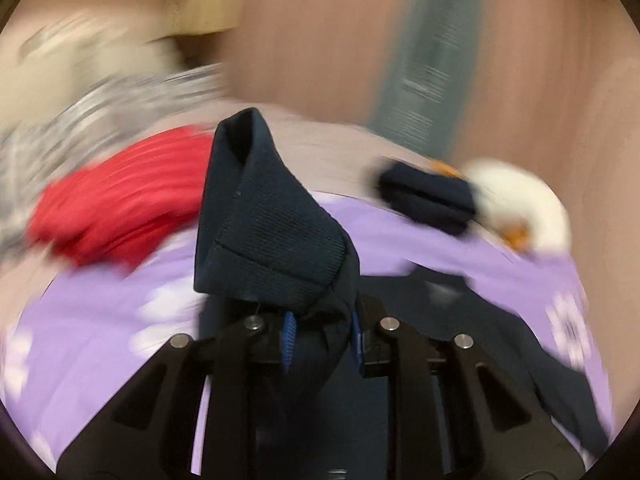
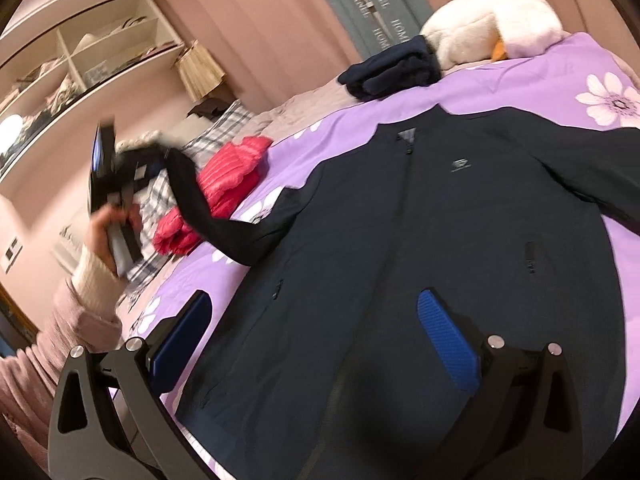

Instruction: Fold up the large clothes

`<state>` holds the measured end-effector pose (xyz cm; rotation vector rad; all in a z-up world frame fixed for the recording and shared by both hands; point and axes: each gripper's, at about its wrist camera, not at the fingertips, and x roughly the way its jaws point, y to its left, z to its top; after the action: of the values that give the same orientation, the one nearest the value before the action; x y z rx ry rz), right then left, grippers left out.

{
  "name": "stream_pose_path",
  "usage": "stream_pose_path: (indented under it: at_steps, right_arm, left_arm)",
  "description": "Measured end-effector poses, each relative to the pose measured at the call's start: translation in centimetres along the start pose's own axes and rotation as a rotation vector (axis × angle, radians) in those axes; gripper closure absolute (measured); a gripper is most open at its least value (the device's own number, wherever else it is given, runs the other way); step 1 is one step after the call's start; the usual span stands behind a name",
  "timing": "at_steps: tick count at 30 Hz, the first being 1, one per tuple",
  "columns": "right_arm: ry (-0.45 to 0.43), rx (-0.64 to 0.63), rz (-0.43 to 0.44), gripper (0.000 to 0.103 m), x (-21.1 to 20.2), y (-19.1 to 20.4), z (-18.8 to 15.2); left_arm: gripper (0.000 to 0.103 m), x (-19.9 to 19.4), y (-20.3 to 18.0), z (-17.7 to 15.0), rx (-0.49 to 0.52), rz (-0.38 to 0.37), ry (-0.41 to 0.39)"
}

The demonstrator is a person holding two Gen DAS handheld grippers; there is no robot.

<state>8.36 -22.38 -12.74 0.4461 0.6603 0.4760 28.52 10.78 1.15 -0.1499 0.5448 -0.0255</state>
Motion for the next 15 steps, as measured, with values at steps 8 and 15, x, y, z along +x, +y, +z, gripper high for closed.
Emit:
stream_pose_path:
  at_steps: [8,15]
  right_arm:
    - [-0.056,0.076,-0.122,0.001,-3.5,-4.3,0.2]
    - [-0.042,0.114,-0.180,0.001,-4.1,-7.3,0.1]
  left_arm:
    - [0.070,9.2,-22.6,-8.5,0.484,-0.223,0.255]
    - [0.020,10.8,-19.5,-12.8,0.404,-0.280,0.346]
